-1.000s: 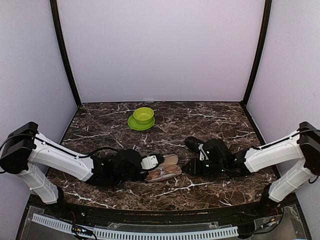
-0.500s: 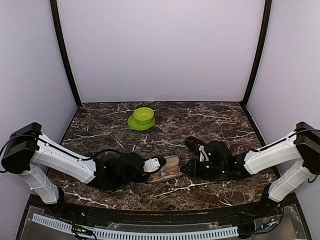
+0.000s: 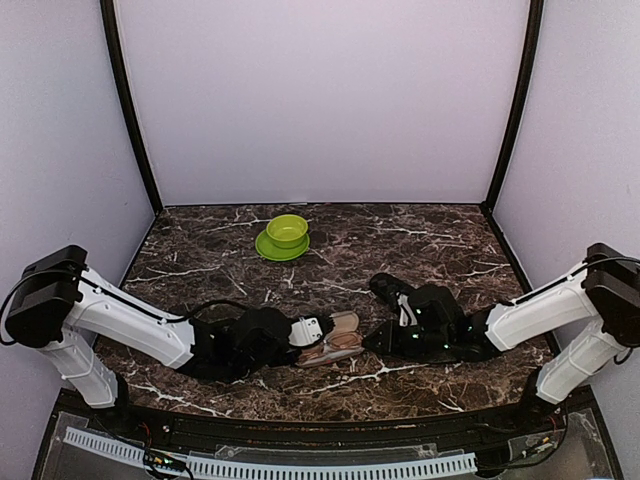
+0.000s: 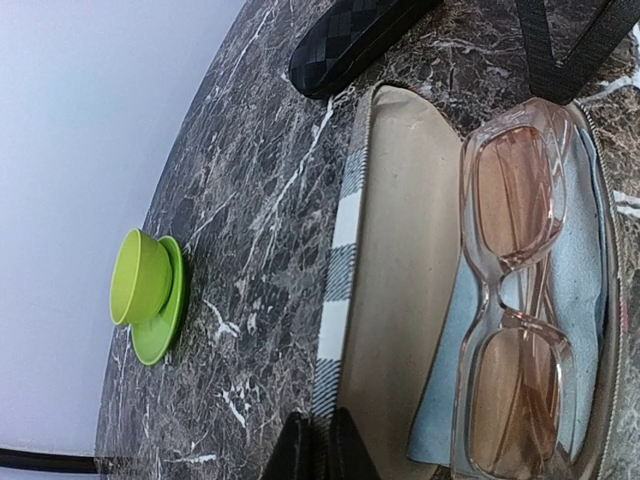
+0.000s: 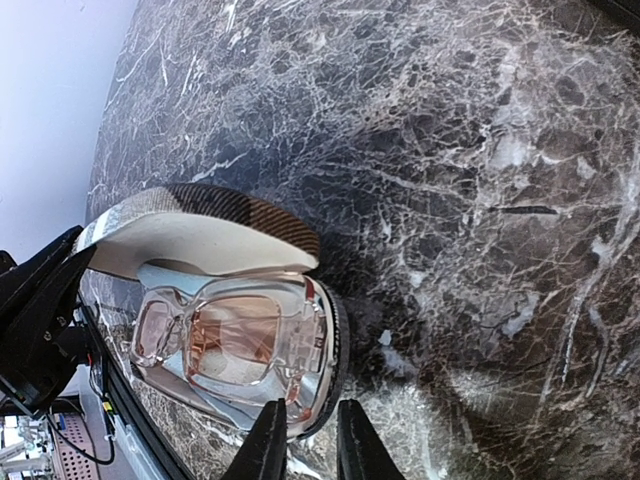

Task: Organize the sunglasses
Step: Pass from the left arm to the right, then close the case with sunglasses at the center of the board.

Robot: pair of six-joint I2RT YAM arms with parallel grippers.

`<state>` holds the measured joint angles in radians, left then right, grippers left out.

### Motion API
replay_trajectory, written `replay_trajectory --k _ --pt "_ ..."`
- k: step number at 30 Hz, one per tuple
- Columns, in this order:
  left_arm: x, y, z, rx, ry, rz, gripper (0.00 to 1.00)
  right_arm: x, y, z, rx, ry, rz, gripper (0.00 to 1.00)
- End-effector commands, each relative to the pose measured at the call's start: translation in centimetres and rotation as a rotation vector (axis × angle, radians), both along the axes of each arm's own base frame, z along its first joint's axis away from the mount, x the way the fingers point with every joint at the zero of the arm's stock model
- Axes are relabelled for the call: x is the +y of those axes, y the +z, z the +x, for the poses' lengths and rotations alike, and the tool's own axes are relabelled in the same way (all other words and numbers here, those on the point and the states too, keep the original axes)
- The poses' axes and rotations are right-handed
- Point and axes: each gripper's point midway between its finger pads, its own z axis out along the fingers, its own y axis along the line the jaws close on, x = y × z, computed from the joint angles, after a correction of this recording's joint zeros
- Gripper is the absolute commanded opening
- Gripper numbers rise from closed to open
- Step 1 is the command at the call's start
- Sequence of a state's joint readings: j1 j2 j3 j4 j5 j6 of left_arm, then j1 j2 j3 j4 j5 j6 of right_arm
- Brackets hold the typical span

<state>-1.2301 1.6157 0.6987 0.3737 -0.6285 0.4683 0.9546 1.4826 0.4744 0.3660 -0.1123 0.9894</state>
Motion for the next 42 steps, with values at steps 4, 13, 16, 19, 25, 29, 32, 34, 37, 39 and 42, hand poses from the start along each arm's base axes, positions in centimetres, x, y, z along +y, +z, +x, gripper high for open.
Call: replay_trajectory --k 4,13,16,19,25,29,32,34,37,39,42 --pt "-1.4 2.1 0.1 -0.038 0.011 -0.082 0.06 0.0 -0.8 -0.1 0.019 -0.005 0.016 0.17" --pt "-2.4 1.1 -0.9 -0.04 0.015 -0.059 0.09 -0.2 -1.6 -0.3 0.032 -0.008 0.011 0.13" --pt "-2.5 0.8 -1.1 -0.042 0.024 -0.049 0.11 -0.4 -2.0 -0.4 0.038 -0.01 0.003 0.11" --pt "-2.7 0.7 -1.4 -0.043 0.027 -0.049 0.14 -0.5 -2.2 -0.5 0.042 -0.012 -0.005 0.09" --pt "-2.6 0.6 -1.8 -0.054 0.041 -0.037 0.2 -0.7 -2.1 -0.4 0.032 -0.017 -0.015 0.07" --pt "-2.5 0.4 -2.2 -0.05 0.047 -0.026 0.23 -0.7 -2.0 -0.3 0.019 -0.014 -0.031 0.06" --pt "-2.5 0.3 -2.6 -0.049 0.049 -0.02 0.26 -0.5 -2.3 -0.4 0.017 -0.007 -0.045 0.06" --pt "-2.6 0.3 -2.8 -0.045 0.047 -0.019 0.28 -0.4 -2.3 -0.4 0.014 -0.004 -0.047 0.06" --pt "-2.7 0.1 -3.4 -0.032 0.038 -0.013 0.33 -0.2 -2.3 -0.3 0.008 0.0 -0.058 0.05" --pt "-2.8 0.0 -3.7 -0.023 0.03 -0.015 0.36 -0.1 -2.2 -0.2 0.002 0.001 -0.064 0.05" --pt "-2.9 -0.1 -4.0 -0.011 0.025 -0.016 0.41 0.0 -2.0 -0.1 -0.004 0.004 -0.07 0.05"
